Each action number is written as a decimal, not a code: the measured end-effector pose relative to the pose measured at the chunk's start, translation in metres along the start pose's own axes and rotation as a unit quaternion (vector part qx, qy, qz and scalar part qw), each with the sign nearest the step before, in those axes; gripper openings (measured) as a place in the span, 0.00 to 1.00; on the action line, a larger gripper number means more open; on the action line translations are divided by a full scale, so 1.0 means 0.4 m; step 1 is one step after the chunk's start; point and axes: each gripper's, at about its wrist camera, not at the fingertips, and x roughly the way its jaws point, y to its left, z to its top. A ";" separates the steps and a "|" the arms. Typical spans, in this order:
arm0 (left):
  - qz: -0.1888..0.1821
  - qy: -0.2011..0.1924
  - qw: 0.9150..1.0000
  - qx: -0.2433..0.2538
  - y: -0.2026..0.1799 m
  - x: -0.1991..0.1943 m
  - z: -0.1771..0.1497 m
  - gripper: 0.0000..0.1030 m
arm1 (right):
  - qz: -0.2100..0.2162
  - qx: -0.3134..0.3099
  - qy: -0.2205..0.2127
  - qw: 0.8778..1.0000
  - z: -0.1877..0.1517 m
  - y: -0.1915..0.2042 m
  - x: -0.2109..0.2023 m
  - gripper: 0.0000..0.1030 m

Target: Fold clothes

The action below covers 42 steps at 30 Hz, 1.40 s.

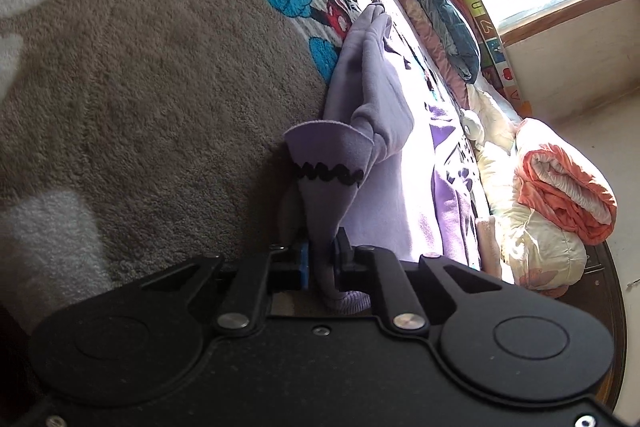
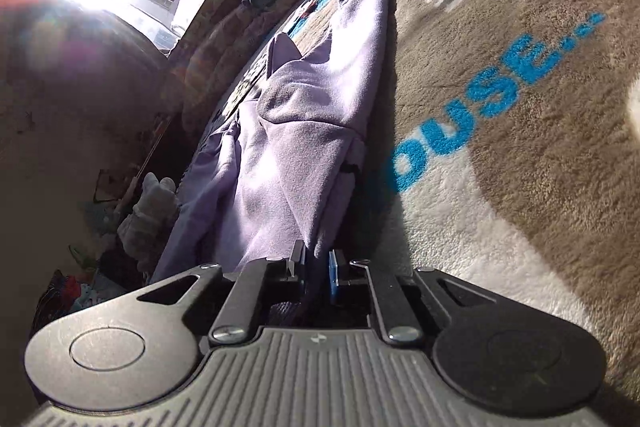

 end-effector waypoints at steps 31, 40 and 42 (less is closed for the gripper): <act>0.061 -0.037 0.984 0.165 -0.100 -0.089 0.115 0.80 | 0.047 -0.050 -0.093 0.993 0.045 -0.062 -0.053 0.60; 0.112 -0.027 0.959 0.260 -0.230 0.057 0.226 0.80 | 0.037 -0.142 -0.082 0.986 0.022 -0.018 0.007 0.87; 0.122 -0.021 0.950 0.286 -0.265 0.100 0.249 0.80 | 0.036 -0.161 -0.077 0.983 0.016 -0.009 0.017 0.96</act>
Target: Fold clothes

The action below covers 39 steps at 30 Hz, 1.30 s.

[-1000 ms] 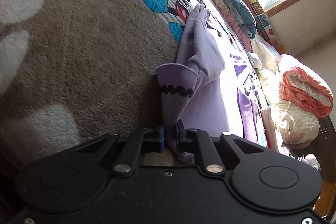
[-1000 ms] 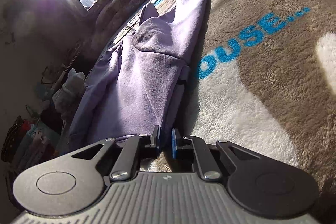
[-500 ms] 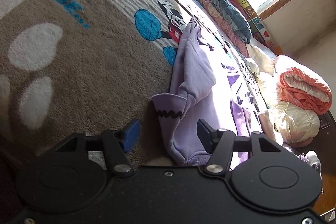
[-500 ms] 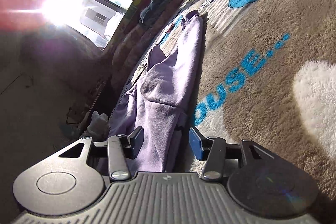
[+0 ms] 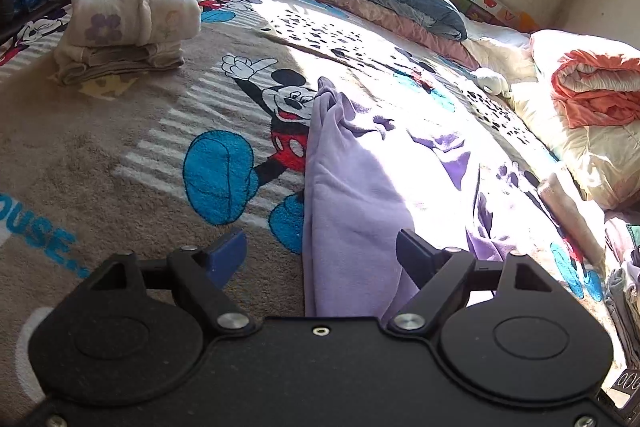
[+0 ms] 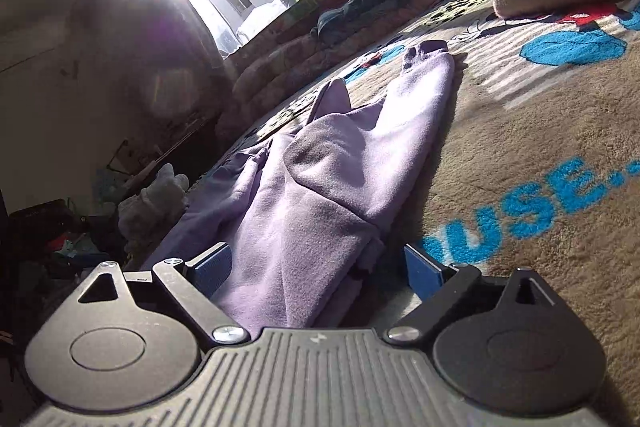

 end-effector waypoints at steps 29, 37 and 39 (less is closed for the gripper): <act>0.090 0.040 0.971 0.218 -0.167 0.464 0.228 0.33 | 0.029 0.002 -0.025 0.999 -0.025 -0.007 -0.006 1.00; 0.109 0.052 0.970 0.210 -0.147 0.512 0.232 0.14 | 0.036 0.006 -0.029 0.999 -0.028 -0.009 -0.011 1.00; 0.107 0.044 0.969 0.218 -0.151 0.496 0.228 0.09 | 0.038 0.008 -0.030 0.999 -0.028 -0.010 -0.012 1.00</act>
